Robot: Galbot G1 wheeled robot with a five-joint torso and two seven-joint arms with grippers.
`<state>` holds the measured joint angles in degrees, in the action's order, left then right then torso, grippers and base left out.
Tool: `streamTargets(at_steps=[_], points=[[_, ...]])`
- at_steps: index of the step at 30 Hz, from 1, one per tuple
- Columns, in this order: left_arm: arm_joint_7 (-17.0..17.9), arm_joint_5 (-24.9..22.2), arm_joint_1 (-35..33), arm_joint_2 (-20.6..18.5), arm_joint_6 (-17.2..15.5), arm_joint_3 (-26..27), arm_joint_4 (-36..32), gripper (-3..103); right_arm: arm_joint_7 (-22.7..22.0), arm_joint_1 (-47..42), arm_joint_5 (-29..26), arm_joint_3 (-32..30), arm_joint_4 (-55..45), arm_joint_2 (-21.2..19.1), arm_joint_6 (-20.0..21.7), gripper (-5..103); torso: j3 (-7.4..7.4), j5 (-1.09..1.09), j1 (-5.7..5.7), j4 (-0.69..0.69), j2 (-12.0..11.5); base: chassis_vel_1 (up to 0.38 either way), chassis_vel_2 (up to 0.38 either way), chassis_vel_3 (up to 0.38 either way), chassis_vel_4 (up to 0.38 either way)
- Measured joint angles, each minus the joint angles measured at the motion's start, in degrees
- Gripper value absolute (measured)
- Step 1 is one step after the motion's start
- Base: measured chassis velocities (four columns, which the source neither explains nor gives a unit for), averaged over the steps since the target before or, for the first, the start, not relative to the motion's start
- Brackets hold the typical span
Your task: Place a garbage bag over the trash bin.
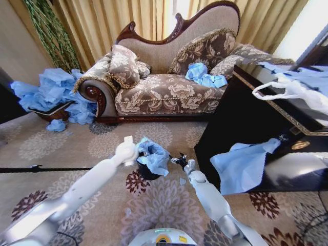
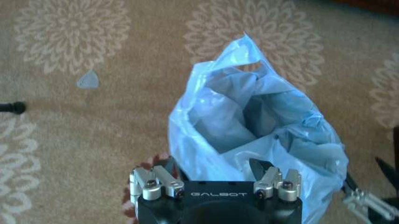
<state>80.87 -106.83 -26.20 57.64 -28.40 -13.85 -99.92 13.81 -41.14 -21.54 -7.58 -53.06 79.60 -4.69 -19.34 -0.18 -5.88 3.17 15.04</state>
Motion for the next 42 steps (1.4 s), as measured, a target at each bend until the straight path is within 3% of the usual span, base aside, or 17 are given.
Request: streamTargets(at_steps=[8,13,26,30,37,42], points=[[3.3,-1.2,5.1,6.6,1.2,-2.0,8.5,78,0.2,1.4,-0.8,0.7,1.6,-0.2,-0.1,100,0.00,0.00,0.00,0.00,0.0,0.000,0.000,0.000,0.000],[4.2,-2.5,7.4,8.1,1.5,-2.4,11.1,78,0.2,1.8,-1.4,1.1,2.0,-0.4,0.0,100,0.00,-0.01,0.00,-0.01,0.0,0.000,0.000,0.000,0.000],[5.6,-6.4,9.6,6.5,2.9,-3.5,12.4,79,0.3,2.1,-2.0,1.5,2.2,-0.8,0.2,100,0.00,-0.02,0.00,-0.01,0.0,0.000,0.000,0.000,0.000],[5.2,-6.0,10.3,7.3,3.2,-2.0,14.4,82,0.4,1.8,-2.0,1.4,2.3,-0.8,0.1,100,0.00,-0.02,0.00,-0.01,0.0,0.000,0.000,0.000,0.000],[3.2,-3.8,12.2,12.0,2.8,0.4,19.1,78,0.4,1.7,-1.9,1.3,2.2,-0.8,0.0,100,0.00,-0.01,0.00,0.03,0.0,0.000,0.000,0.000,0.000],[1.5,-0.3,8.7,13.5,2.3,-0.4,21.4,78,0.3,1.9,-1.8,1.5,2.2,-0.5,0.1,100,0.00,-0.02,0.00,0.01,0.0,0.000,0.000,0.000,0.000]])
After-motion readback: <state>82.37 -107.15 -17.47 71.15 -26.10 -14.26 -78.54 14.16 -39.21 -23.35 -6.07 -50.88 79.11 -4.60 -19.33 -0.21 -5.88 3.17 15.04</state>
